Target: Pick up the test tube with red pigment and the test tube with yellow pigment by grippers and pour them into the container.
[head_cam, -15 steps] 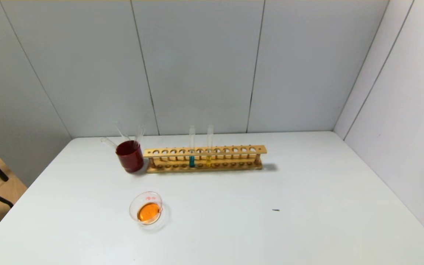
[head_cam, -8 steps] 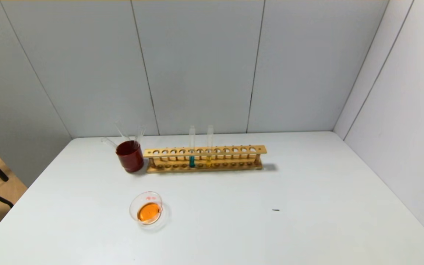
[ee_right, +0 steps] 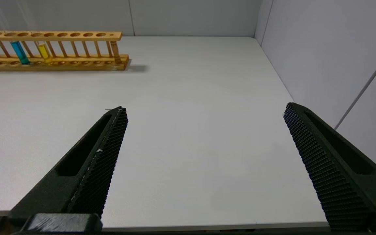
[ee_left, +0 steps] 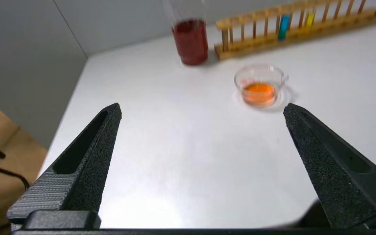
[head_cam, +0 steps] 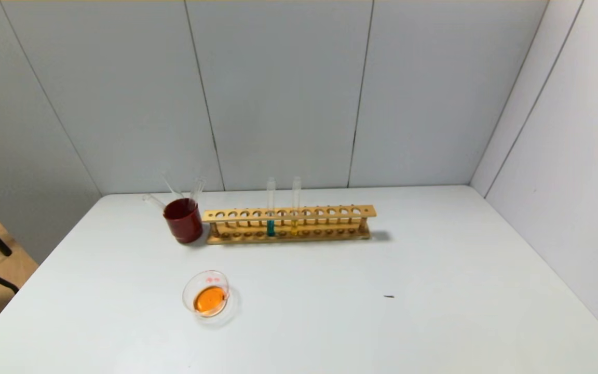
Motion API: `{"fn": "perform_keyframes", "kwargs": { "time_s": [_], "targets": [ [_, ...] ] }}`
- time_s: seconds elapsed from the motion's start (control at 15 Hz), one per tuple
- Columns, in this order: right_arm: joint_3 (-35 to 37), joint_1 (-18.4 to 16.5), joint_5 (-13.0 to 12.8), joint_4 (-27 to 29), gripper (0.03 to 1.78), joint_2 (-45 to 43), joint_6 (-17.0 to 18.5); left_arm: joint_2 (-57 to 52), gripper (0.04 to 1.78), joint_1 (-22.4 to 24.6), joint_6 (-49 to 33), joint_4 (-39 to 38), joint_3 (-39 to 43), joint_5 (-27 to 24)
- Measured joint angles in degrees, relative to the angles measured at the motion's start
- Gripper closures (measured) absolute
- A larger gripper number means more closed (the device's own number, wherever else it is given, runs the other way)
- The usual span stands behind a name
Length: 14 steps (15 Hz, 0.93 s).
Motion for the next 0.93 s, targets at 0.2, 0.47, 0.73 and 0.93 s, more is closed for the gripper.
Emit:
{"fn": "perform_keyframes", "kwargs": {
  "time_s": [0.2, 0.47, 0.73, 0.93],
  "targets": [
    [0.0, 0.0, 0.16, 0.07, 0.06, 0.0, -0.22, -0.18, 0.07, 0.0, -3.3, -0.01, 0.52, 1.4],
    [0.0, -0.02, 0.07, 0.07, 0.06, 0.0, -0.16, -0.21, 0.07, 0.0, -5.79, -0.11, 0.62, 2.41],
    [0.0, -0.02, 0.0, 0.05, 0.06, 0.0, 0.09, -0.21, 0.07, -0.02, -6.17, -0.15, 0.62, 2.58],
    [0.0, 0.0, 0.02, 0.0, 0.06, 0.0, -0.07, -0.21, 0.07, 0.0, -6.08, -0.17, 0.62, 2.61]
  ]
}}
